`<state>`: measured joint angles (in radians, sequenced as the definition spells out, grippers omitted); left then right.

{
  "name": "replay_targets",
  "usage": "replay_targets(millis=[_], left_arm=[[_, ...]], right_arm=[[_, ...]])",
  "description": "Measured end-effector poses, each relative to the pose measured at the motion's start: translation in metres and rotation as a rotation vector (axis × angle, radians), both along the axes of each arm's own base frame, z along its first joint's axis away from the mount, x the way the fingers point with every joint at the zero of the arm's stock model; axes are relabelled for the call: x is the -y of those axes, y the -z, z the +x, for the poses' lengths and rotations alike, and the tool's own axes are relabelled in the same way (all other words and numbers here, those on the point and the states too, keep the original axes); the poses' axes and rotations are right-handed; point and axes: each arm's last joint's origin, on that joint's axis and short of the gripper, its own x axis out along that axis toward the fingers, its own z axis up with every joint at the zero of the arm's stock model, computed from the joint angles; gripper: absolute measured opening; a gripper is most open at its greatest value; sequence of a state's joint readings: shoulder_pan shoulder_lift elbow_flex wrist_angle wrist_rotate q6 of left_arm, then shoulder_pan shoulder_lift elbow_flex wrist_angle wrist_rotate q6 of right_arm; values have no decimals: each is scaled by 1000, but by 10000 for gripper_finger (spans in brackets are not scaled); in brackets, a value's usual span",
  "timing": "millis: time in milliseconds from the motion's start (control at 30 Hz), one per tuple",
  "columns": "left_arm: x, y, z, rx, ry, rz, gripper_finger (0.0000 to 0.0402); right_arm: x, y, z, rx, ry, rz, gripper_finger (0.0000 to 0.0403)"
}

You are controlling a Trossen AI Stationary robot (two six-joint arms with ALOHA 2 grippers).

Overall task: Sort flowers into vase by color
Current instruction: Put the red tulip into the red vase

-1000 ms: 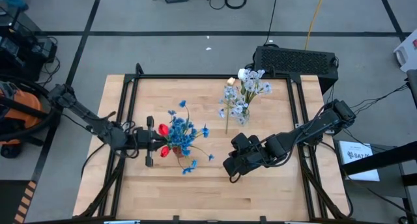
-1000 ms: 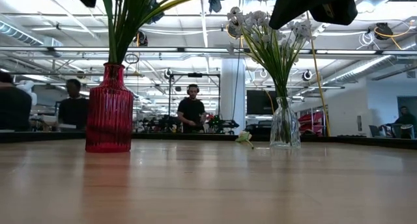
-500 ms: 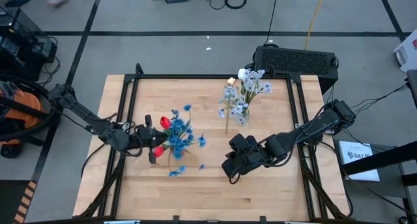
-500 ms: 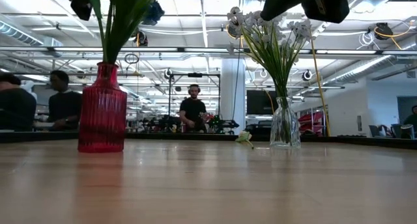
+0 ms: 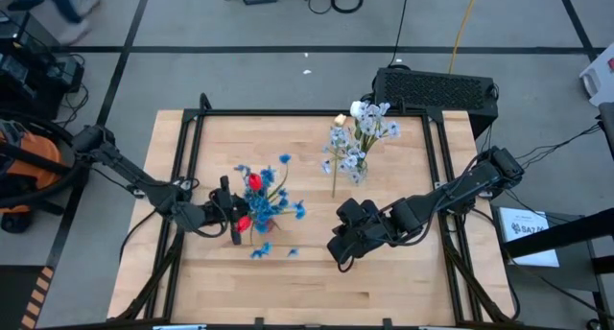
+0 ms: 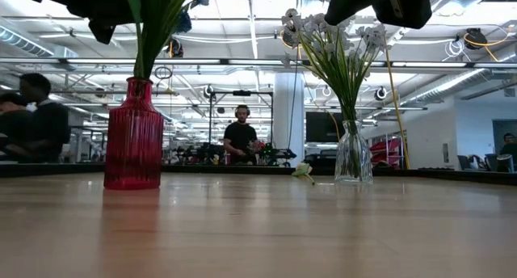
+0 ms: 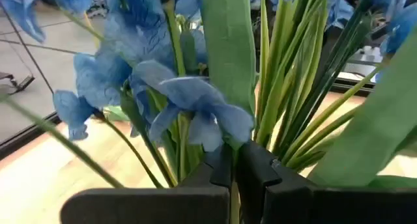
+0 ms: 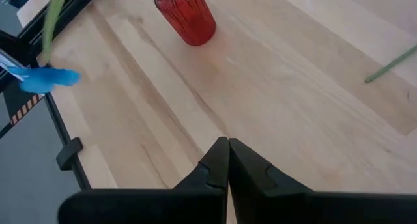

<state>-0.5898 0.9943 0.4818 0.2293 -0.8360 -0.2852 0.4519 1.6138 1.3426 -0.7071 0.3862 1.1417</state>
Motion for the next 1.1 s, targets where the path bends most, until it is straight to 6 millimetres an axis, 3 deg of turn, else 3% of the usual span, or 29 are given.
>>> replay_targets(millis=[400,1100], left_arm=[[15,17,3,-23,-55,-46,9],[14,5,-10,-30,91,-117,169]], right_arm=[[0,0,0,-3,-27,-22,0],[0,0,1,-2,-62,-48,0]])
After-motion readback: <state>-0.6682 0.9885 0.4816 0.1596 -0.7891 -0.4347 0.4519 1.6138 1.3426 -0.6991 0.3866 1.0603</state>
